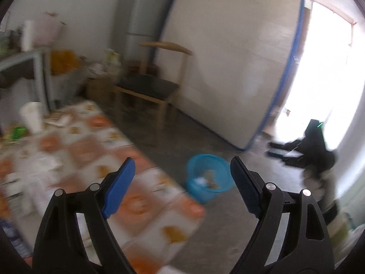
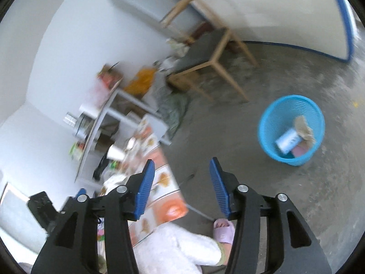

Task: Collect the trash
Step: 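Move both open tools back over the table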

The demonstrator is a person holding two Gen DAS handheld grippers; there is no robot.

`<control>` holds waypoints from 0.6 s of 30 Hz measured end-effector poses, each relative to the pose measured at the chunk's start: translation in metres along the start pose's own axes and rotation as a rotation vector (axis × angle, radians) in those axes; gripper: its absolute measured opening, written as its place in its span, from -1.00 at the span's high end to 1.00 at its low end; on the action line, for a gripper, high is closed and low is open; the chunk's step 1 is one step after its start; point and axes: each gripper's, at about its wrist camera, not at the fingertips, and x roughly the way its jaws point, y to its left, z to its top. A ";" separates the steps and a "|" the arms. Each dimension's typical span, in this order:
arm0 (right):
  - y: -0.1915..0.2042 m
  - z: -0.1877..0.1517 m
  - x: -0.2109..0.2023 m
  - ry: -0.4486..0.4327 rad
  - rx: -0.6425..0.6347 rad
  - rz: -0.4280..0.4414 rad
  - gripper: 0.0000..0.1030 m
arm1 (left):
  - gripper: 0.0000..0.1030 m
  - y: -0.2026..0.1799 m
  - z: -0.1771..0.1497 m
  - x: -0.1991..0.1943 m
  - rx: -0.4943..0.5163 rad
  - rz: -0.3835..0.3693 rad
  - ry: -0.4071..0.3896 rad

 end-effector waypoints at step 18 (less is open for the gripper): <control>0.225 -0.051 0.231 0.489 -0.251 0.201 -0.07 | -0.58 0.105 -0.064 -0.077 -0.070 0.568 -0.092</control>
